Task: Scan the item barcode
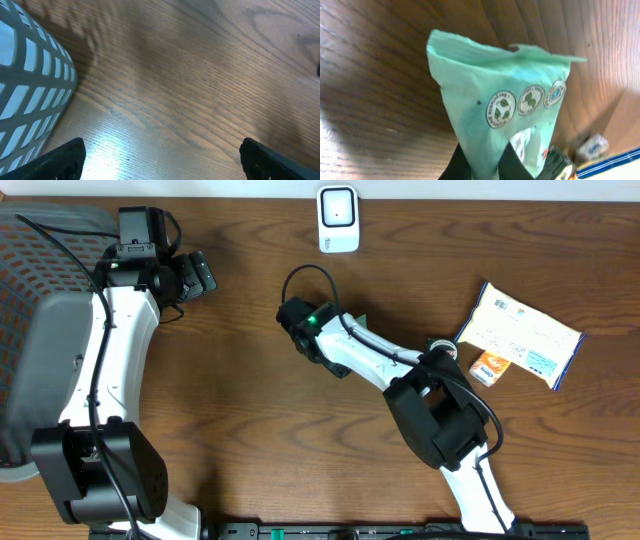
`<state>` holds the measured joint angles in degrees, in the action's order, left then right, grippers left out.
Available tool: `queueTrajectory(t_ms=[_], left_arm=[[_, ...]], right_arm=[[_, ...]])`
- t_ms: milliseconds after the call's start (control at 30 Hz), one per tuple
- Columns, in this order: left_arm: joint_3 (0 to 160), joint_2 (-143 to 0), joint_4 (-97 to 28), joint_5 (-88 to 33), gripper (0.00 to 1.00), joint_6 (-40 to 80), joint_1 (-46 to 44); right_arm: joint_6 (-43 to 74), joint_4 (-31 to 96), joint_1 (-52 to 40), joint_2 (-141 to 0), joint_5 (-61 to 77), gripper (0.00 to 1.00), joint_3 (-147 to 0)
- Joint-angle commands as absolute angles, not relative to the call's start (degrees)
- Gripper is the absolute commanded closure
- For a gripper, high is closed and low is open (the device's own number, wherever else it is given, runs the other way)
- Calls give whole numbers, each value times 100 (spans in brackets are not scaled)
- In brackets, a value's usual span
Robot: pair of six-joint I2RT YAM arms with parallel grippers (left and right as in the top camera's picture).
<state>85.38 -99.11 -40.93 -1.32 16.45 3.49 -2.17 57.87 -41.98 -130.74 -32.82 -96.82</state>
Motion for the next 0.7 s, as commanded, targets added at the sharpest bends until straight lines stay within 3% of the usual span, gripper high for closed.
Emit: queueTrajectory(t_ms=[0,167,433,667], left_arm=[[8652,-9839,-4112,-78,2,1566,342],[8652,-9839,-4112,-78,2,1566,342],[8652,-9839,-4112,-78,2,1566,342],[8652,-9839,-4112,-78,2,1566,342]], right_arm=[[-64,5929,-4215,-13227,-2832,99,-9690],[-95,6333,-4187,-12908,-1747,99,-10103],[-436,6445,-3776,-12145,2567,99,-10506],[-880,6392,-3297,-12571,4759,99,-10326]])
